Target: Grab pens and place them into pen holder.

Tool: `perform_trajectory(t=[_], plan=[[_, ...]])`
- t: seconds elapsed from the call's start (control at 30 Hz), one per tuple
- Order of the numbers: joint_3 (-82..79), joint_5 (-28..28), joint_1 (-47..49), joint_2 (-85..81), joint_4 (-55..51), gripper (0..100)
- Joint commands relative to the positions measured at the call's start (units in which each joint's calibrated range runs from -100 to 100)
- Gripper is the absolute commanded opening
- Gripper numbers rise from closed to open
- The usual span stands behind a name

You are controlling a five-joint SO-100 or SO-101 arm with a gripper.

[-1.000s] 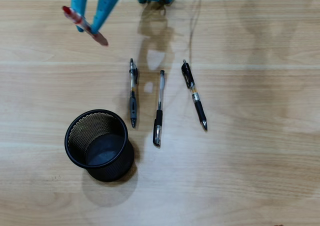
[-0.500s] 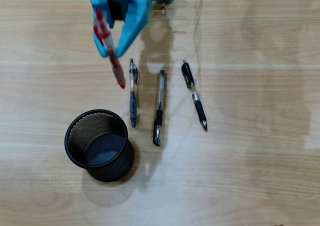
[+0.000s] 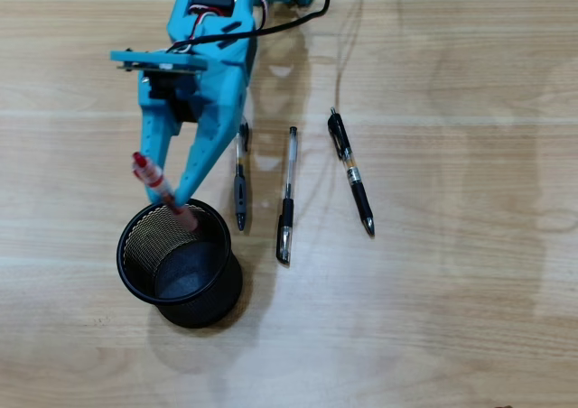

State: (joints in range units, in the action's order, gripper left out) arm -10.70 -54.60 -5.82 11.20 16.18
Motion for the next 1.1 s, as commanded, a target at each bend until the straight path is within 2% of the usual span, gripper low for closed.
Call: perform_trajectory(t=[0.0, 0.43, 0.57, 0.73, 1.07], plan=[[8.0, 0.0, -2.2, 3.2, 1.1, 2], [10.3, -0.2, -4.7, 12.5, 1.1, 3], [10.3, -0.2, -4.7, 12.3, 1.1, 4], [10.3, -0.2, -4.0, 11.8, 1.1, 12], [9.3, 0.2, -3.4, 4.2, 0.2, 12]])
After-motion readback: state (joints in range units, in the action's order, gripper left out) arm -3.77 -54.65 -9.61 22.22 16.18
